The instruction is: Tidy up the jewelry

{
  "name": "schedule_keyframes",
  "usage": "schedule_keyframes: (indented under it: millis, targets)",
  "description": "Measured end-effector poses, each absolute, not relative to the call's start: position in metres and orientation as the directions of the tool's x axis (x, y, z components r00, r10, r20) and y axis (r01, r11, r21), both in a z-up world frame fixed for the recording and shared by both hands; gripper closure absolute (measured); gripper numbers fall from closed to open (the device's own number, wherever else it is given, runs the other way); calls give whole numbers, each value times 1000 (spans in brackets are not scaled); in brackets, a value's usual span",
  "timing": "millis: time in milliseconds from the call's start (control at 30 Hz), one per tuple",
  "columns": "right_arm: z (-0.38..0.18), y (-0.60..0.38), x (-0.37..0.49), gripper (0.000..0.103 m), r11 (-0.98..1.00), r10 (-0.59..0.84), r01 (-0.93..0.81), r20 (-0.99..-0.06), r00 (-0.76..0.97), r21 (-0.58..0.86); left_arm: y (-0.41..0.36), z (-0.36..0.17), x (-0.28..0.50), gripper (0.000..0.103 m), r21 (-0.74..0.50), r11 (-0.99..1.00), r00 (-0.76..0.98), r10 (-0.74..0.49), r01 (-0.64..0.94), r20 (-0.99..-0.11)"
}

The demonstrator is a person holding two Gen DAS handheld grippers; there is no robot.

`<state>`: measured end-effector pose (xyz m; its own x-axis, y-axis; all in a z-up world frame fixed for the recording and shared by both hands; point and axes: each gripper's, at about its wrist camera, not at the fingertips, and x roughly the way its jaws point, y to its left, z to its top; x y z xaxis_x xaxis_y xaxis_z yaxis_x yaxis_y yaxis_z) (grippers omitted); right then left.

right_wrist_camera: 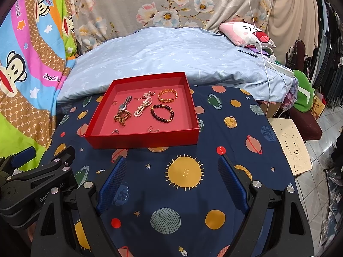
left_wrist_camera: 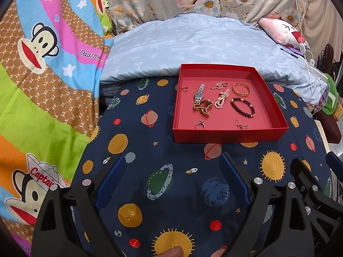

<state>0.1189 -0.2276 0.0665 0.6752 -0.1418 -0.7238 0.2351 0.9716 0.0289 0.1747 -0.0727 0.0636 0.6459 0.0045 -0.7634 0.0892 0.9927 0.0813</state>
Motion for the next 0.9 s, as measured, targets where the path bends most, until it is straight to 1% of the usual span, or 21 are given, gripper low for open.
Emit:
schedule_keyframes:
  millis: [600, 900]
  targets:
    - [63, -227, 118, 18, 971, -149, 238, -727, 670, 20, -74, 60, 175, 17, 89, 992, 646, 13, 85, -763]
    - [61, -228, 118, 17, 970, -152, 244, -728, 668, 21, -74, 60, 177, 18, 76, 993, 637, -1, 94, -771]
